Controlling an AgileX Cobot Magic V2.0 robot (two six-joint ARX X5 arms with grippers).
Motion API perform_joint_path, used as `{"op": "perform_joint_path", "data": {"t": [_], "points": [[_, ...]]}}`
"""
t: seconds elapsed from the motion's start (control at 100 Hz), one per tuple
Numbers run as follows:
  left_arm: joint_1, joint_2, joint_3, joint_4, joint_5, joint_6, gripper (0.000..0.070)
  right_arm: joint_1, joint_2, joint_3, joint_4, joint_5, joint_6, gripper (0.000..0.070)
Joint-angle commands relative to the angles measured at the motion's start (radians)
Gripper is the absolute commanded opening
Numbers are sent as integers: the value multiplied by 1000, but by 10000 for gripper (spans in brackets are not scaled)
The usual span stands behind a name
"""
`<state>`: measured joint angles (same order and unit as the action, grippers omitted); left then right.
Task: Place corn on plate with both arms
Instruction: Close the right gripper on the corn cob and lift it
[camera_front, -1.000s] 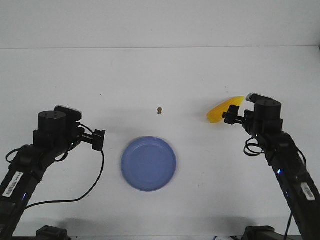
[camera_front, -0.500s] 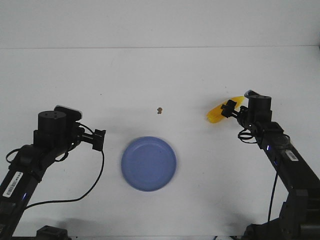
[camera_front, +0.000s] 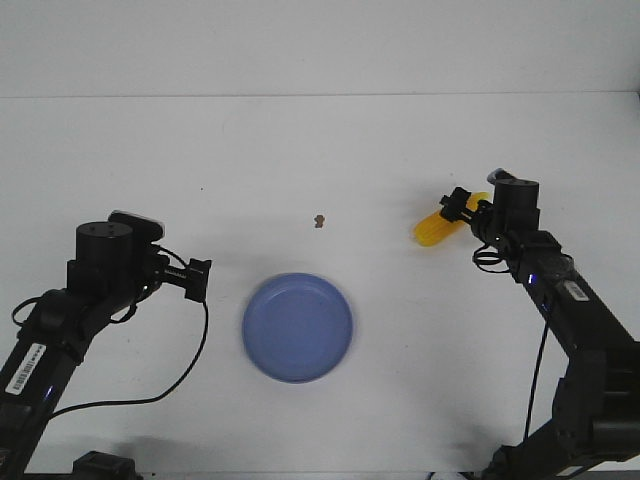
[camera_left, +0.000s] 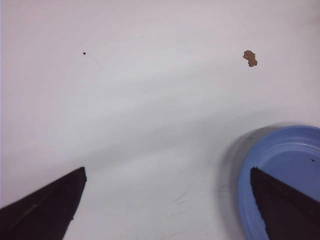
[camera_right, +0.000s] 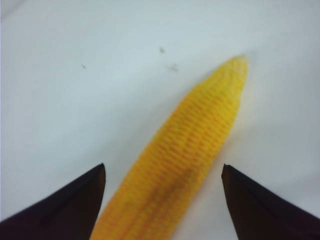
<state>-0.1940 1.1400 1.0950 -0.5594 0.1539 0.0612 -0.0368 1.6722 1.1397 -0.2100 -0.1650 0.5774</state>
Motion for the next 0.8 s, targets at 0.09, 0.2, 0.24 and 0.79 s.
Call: {"op": "perform_joint_path", "data": {"t": [0.09,0.2,0.24,0.79], "points": [[-3,10,13,7,1,-3,700,-2,51,39,0,-3,11,492],[-3,10,13,7,1,-3,700,-2,60,40,13,0,30,492],[-3,10,13,8,1,-3,700,-2,63,40,17,-1,34,492],[-3,10,13,8,1,-3,700,-1,158,41,23,-48,54,485]]}}
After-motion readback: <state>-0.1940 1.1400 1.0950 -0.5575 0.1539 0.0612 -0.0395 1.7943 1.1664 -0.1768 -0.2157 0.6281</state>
